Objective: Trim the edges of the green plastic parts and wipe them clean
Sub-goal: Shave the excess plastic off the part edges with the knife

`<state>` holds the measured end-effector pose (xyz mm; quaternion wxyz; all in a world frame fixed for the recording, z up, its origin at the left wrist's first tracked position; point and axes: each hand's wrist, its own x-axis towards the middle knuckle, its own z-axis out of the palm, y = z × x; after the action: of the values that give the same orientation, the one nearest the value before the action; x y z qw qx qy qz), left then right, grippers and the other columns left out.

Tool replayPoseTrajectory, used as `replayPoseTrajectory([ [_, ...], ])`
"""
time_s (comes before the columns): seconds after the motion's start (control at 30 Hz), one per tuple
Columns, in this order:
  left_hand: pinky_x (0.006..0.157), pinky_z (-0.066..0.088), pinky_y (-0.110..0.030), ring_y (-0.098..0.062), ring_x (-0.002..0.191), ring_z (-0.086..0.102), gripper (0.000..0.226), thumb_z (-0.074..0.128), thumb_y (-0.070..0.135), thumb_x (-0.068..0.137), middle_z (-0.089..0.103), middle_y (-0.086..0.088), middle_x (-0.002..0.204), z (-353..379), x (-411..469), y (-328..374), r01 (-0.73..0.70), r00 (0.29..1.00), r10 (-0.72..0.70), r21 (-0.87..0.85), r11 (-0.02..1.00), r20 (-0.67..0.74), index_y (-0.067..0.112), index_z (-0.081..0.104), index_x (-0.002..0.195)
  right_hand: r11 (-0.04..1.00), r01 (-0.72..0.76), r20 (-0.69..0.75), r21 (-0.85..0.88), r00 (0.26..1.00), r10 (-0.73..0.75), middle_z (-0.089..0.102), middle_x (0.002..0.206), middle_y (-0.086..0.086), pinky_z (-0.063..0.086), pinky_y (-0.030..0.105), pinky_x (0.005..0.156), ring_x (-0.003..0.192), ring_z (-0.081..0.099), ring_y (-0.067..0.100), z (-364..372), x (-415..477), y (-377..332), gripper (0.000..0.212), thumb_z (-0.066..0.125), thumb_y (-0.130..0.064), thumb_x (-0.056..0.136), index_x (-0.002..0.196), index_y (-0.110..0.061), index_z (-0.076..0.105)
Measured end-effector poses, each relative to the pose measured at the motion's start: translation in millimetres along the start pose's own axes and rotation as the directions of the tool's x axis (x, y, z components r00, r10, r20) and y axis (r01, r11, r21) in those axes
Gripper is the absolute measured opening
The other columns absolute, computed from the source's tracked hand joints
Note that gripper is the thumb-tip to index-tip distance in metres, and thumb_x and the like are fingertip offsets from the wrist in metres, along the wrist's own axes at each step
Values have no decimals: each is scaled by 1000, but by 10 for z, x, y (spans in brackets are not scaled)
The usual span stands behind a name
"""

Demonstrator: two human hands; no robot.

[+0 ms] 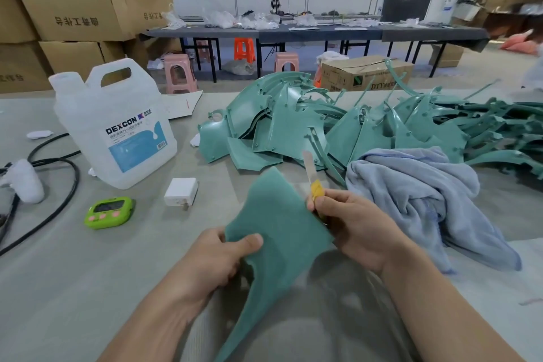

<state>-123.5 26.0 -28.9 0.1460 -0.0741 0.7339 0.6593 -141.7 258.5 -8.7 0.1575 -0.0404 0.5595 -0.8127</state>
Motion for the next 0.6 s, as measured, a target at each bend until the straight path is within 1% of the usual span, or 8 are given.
replayPoseTrajectory([
  [0.07, 36, 30, -15, -6, 37, 42, 26, 71, 15, 91, 56, 3, 48, 56, -31, 39, -24, 999, 24, -12, 1000, -22, 8, 69, 65, 998, 31, -41, 53, 999, -29, 68, 84, 7, 50, 26, 72, 77, 63, 18, 28, 39, 31, 14, 64, -13, 89, 78, -9, 72],
  [0.13, 38, 38, -18, -11, 40, 51, 19, 69, 11, 92, 63, -6, 56, 92, -29, 69, -62, 995, 54, -109, 992, -80, 3, 71, 75, 991, 78, -180, 112, 982, -57, 75, 95, 9, 52, 29, 81, 85, 69, 18, 37, 93, 64, 19, 62, -11, 94, 80, -7, 75],
  [0.17, 36, 38, -20, -13, 39, 51, 18, 67, 11, 93, 64, -7, 57, 93, -9, 72, -78, 988, 55, -159, 984, -144, 1, 70, 78, 990, 109, -265, 91, 961, -81, 76, 95, 8, 53, 29, 79, 83, 70, 16, 32, 114, 82, 21, 61, -11, 96, 82, -7, 76],
  [0.27, 32, 31, -16, -11, 33, 44, 15, 66, 13, 95, 63, -3, 55, 24, 76, 88, -60, 952, -49, -340, 939, -303, 3, 67, 84, 963, 195, -383, -185, 888, -254, 74, 78, 5, 54, 22, 66, 69, 65, 14, 26, 130, 135, 21, 60, -11, 100, 87, -11, 77],
  [0.37, 33, 37, -15, -9, 35, 48, 15, 66, 13, 95, 63, -4, 55, -20, 88, 97, -2, 953, -149, -495, 869, -264, 3, 67, 83, 854, 272, -326, -442, 839, -436, 77, 77, 5, 56, 24, 69, 68, 67, 15, 103, 131, 205, 21, 65, -8, 97, 86, -19, 79],
  [0.43, 33, 37, -15, -9, 35, 49, 15, 65, 13, 95, 63, -5, 56, -18, 68, 101, 23, 964, -164, -548, 836, -209, 3, 67, 84, 788, 275, -275, -551, 831, -483, 78, 79, 1, 58, 32, 73, 71, 71, 17, 188, 137, 282, 23, 69, -10, 95, 85, -28, 80],
  [0.5, 34, 36, -15, -10, 35, 49, 13, 66, 14, 94, 63, -6, 57, -27, 50, 95, 32, 970, -169, -593, 804, -176, 3, 66, 87, 675, 238, -213, -698, 831, -513, 77, 77, -5, 59, 37, 70, 70, 70, 18, 251, 123, 363, 24, 73, -20, 94, 83, -40, 79],
  [0.6, 35, 38, -15, -9, 36, 48, 14, 66, 18, 93, 61, -5, 57, -76, 41, 96, 40, 969, -181, -625, 779, -165, 6, 65, 86, 462, 256, -60, -849, 822, -566, 61, 60, -18, 45, 21, 55, 52, 52, 0, 276, 13, 433, 14, 69, -33, 92, 102, -42, 72],
])
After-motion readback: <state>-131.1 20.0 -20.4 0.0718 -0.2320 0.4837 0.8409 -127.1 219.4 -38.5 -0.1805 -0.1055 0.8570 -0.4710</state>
